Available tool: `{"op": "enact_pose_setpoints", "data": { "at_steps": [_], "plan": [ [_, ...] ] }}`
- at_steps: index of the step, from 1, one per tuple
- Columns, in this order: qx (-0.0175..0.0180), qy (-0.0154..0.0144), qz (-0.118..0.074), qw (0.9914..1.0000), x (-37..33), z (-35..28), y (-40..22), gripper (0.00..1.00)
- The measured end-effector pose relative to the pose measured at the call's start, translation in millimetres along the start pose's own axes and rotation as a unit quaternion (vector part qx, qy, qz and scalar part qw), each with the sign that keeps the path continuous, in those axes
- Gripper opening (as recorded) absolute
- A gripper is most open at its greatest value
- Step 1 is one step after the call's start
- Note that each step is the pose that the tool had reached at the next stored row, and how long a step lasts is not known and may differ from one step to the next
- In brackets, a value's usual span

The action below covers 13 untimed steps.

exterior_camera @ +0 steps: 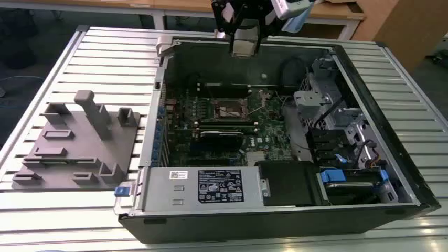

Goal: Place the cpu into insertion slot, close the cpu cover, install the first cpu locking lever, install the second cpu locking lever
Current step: 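Place the cpu into insertion slot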

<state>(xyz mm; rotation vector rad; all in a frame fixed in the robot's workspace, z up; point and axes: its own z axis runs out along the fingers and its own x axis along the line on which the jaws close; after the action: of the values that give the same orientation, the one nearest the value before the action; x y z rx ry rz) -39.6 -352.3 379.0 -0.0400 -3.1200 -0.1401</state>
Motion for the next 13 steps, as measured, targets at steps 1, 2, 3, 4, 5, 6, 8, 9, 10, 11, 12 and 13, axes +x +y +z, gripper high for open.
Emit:
{"op": "enact_pose_setpoints", "data": {
  "at_steps": [1, 2, 3, 4, 5, 6, 8, 9, 10, 11, 12, 13],
  "plan": [
    [0.0, 0.0, 0.0, 1.0, 0.0, 0.0, 0.0, 0.54],
    [0.0, 0.0, 0.0, 1.0, 0.0, 0.0, 0.0, 0.54],
    [0.0, 0.0, 0.0, 1.0, 0.0, 0.0, 0.0, 0.54],
    [0.0, 0.0, 0.0, 1.0, 0.0, 0.0, 0.0, 0.54],
    [0.0, 0.0, 0.0, 1.0, 0.0, 0.0, 0.0, 0.54],
    [0.0, 0.0, 0.0, 1.0, 0.0, 0.0, 0.0, 0.54],
    [-0.0001, -0.0001, 0.0, 1.0, 0.0, 0.8, 0.0, 0.54],
    [0.0, 0.0, 0.0, 1.0, 0.0, 1.2, -0.1, 0.54],
    [0.0, 0.0, 0.0, 1.0, 0.0, 1.6, -0.1, 0.54],
    [-0.0001, 0.0, 0.0, 1.0, -0.1, 2.1, -0.2, 0.54],
    [-0.0001, 0.0, 0.0, 1.0, -0.1, 2.7, -0.2, 0.54],
    [0.0, 0.0, 0.0, 1.0, -0.1, 3.2, -0.3, 0.54]
  ]
}}
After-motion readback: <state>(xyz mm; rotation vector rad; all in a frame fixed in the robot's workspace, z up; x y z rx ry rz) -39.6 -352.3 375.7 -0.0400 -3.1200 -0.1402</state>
